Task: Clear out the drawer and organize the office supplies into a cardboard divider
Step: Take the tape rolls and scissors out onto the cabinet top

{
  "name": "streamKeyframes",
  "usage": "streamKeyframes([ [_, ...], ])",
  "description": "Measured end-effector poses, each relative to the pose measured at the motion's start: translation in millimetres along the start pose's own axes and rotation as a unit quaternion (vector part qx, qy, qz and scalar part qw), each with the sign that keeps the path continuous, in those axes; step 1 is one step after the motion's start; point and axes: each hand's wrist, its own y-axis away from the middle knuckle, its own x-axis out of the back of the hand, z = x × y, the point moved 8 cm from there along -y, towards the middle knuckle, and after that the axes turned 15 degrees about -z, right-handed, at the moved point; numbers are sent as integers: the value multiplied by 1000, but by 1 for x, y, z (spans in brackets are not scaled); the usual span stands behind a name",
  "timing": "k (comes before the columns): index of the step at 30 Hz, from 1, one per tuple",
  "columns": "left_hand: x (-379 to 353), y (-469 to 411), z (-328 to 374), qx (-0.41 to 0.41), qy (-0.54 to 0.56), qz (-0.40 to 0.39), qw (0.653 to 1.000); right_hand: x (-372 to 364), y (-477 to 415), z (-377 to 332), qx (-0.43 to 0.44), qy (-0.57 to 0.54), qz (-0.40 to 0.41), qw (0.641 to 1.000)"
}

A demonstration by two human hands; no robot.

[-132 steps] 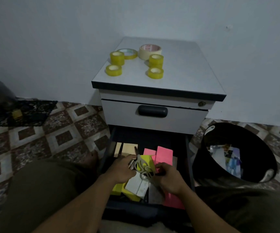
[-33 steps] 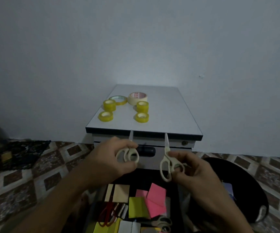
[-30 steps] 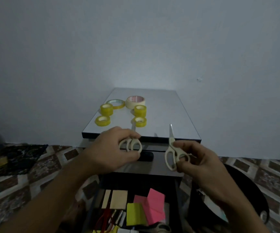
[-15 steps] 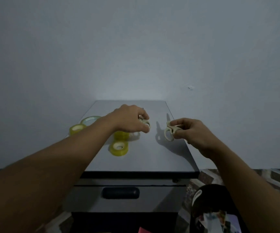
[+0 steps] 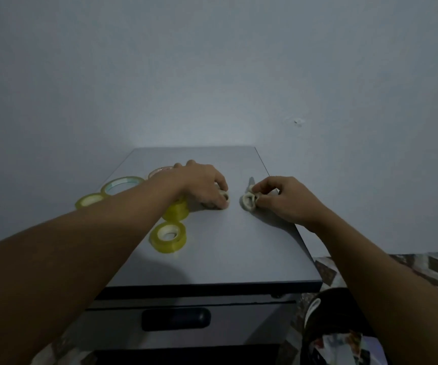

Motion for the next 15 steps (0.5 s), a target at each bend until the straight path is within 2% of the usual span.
streamKeyframes([
  [9, 2, 10, 1, -4, 6, 13, 1000, 1, 5, -3, -12, 32, 21, 999],
  [12, 13, 27, -5, -21, 61, 64, 996, 5, 16, -4, -10, -5, 52, 999],
  [15, 24, 60, -16, -59, 160, 136, 976, 13, 36, -10, 1, -38, 82, 996],
])
